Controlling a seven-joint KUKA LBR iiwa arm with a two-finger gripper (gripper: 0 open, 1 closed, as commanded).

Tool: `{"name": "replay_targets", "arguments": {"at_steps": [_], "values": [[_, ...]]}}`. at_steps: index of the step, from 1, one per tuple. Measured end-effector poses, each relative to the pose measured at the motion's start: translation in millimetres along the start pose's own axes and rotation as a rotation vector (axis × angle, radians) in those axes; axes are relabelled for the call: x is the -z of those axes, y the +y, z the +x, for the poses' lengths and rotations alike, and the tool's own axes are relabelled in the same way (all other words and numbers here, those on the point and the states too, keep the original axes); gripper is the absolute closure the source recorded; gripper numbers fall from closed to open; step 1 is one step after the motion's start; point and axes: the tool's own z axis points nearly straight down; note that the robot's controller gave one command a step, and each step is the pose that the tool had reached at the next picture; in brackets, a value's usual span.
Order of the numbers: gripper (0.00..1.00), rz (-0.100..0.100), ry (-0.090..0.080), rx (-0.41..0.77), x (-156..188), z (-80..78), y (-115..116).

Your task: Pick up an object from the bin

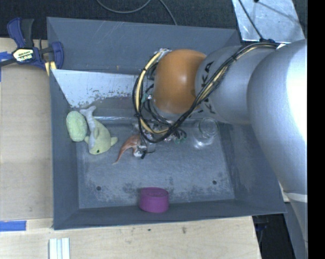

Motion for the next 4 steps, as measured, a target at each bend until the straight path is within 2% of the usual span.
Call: {"name": "replay_targets", "arguments": {"at_steps": [2, 3, 4], "values": [[1.00, -0.001, 0.002, 0.003, 6, 0.9, 1], [1.00, -0.003, 0.012, 0.003, 24, 3.3, 1], [1.00, -0.002, 0.015, 0.003, 42, 2.5, 1]]}}
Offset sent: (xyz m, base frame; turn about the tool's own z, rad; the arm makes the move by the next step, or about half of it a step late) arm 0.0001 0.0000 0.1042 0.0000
